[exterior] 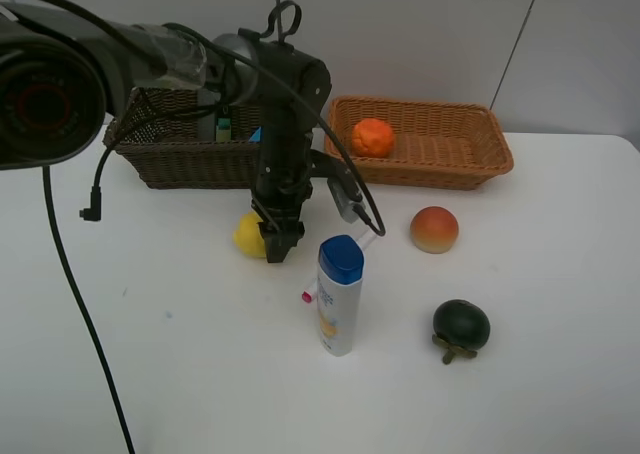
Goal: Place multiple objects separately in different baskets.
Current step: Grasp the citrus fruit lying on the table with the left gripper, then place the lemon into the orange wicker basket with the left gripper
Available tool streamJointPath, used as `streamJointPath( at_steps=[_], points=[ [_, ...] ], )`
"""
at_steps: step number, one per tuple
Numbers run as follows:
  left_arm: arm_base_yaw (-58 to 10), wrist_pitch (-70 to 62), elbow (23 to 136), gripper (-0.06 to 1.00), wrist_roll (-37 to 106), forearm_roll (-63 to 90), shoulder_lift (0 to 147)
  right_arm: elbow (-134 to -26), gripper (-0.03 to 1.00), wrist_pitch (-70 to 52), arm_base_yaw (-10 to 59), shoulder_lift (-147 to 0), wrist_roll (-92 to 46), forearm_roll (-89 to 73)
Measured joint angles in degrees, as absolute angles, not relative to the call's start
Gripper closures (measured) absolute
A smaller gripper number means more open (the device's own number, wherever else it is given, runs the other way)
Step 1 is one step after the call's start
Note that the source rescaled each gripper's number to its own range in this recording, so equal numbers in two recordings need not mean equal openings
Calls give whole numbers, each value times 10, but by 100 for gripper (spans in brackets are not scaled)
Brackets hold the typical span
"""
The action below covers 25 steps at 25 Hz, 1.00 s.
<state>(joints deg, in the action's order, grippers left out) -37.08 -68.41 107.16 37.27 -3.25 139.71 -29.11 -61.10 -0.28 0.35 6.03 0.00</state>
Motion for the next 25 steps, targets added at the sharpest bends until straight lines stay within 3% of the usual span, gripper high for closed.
streamJointPath(
  at_steps=[1, 9, 20, 22, 25],
  points=[
    [-371, -685, 1072, 48, 371, -33, 1397, -291, -3, -611, -3, 4, 60, 0],
    [-371, -689, 1091, 48, 361, -35, 1396, -291, -3, -611, -3, 4, 60, 0],
    [-371, -687, 1202, 48, 284, -5, 1309, -291, -3, -611, -3, 4, 60, 0],
    [-371, -662, 1219, 48, 262, 20, 1304, -291, -3, -611, -3, 4, 60, 0],
    [-371, -522, 1221, 48, 241, 62, 1308, -291, -3, -611, -3, 4, 60, 0]
  ],
)
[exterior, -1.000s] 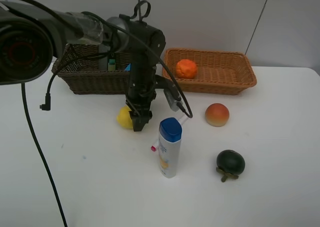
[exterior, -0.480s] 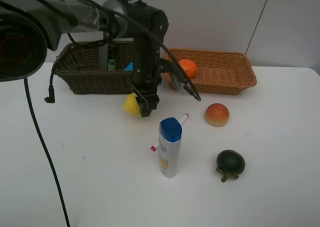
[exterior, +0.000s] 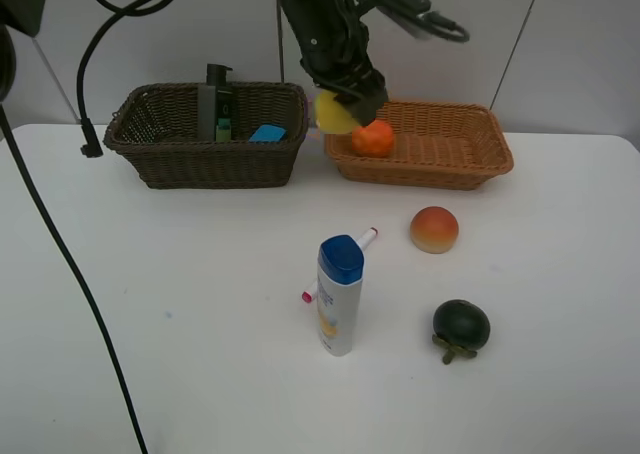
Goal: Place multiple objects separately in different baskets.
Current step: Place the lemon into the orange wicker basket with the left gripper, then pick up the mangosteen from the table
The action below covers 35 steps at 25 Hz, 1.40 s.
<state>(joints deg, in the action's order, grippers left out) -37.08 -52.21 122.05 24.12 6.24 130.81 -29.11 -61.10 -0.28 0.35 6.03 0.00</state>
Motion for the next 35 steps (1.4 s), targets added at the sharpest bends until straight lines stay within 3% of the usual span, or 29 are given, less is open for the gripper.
streamJointPath(
  at_steps=[6, 12, 13, 15, 17, 21, 27, 31, 35],
  points=[
    [-371, -201, 1221, 48, 237, 163, 1366, -291, -3, -611, -3, 4, 60, 0],
    [-371, -90, 1221, 48, 240, 172, 1448, -291, -3, -611, -3, 4, 60, 0],
    [-371, -83, 1221, 44, 240, 172, 1456, -291, -3, -611, -3, 4, 60, 0],
    [-371, -63, 1221, 19, 232, 174, 1469, -291, -3, -611, -3, 4, 60, 0],
    [-371, -56, 1221, 2, 221, 174, 1471, -291, -3, -611, -3, 4, 60, 0],
    [-371, -47, 1225, -5, 210, 176, 1471, -291, -3, -611, -3, 4, 60, 0],
    [-371, -137, 1279, -6, 182, 176, 1471, -291, -3, -611, -3, 4, 60, 0],
    [-364, -337, 1370, -6, 101, 170, 1471, -291, -3, -611, -3, 4, 60, 0],
    [-352, -616, 1468, -6, 25, 120, 1471, -291, -3, -611, -3, 4, 60, 0]
  ],
)
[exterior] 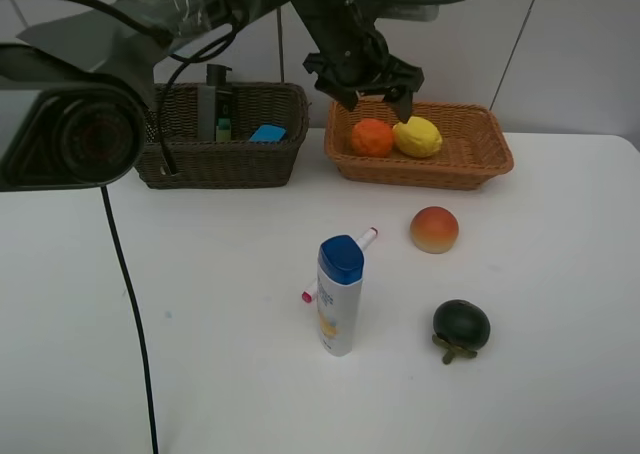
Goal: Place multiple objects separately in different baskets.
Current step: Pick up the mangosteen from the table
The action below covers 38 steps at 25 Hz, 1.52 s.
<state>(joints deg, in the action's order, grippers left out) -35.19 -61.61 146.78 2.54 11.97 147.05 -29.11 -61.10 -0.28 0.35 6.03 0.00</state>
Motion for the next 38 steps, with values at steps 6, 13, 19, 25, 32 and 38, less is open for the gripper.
streamJointPath(
  at_steps=[6, 13, 19, 25, 32, 38],
  points=[
    [-333, -689, 1475, -6, -25, 21, 1428, -291, -3, -611, -3, 4, 60, 0],
    [-263, -688, 1281, -6, -58, -27, 1297, -291, -3, -611, -3, 4, 60, 0],
    [-175, -687, 1019, -6, -106, -29, 1112, -291, -3, -611, -3, 4, 60, 0],
    [-145, -687, 761, -6, -140, -29, 911, -291, -3, -611, -3, 4, 60, 0],
    [-145, -687, 538, -6, -176, -29, 645, -291, -3, -611, -3, 4, 60, 0],
    [-145, -671, 413, -6, -142, -23, 405, -291, -3, -611, -3, 4, 60, 0]
  ],
)
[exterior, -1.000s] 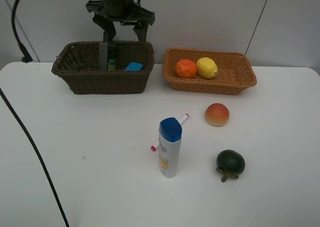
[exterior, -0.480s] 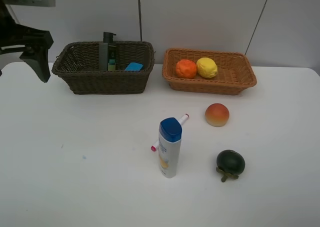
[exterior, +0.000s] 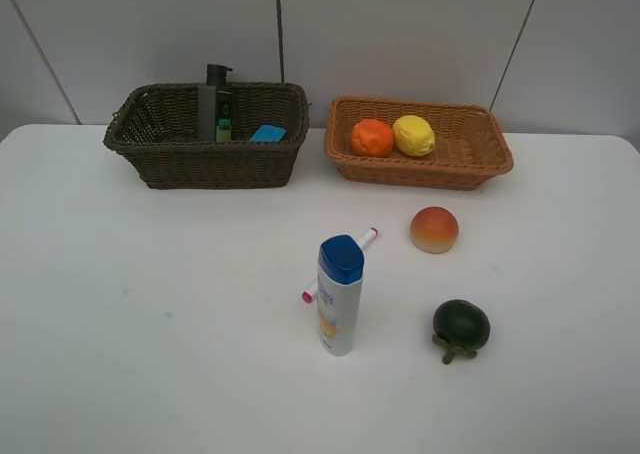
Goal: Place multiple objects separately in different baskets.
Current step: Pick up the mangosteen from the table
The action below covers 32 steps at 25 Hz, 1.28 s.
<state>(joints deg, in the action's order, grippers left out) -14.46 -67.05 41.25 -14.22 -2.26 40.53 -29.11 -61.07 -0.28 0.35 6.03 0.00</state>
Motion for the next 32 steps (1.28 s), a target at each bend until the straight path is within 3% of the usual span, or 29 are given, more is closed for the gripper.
streamJointPath(
  at_steps=[7, 15, 32],
  points=[
    [-145, -607, 306, -6, -90, 0, 173, -291, -3, -611, -3, 4, 60, 0],
    [-145, -607, 292, -6, -37, 3, 15, -291, -3, -611, -3, 4, 60, 0],
    [-145, -610, 292, -6, -15, 10, -3, -291, -3, -611, -3, 4, 62, 0]
  ],
)
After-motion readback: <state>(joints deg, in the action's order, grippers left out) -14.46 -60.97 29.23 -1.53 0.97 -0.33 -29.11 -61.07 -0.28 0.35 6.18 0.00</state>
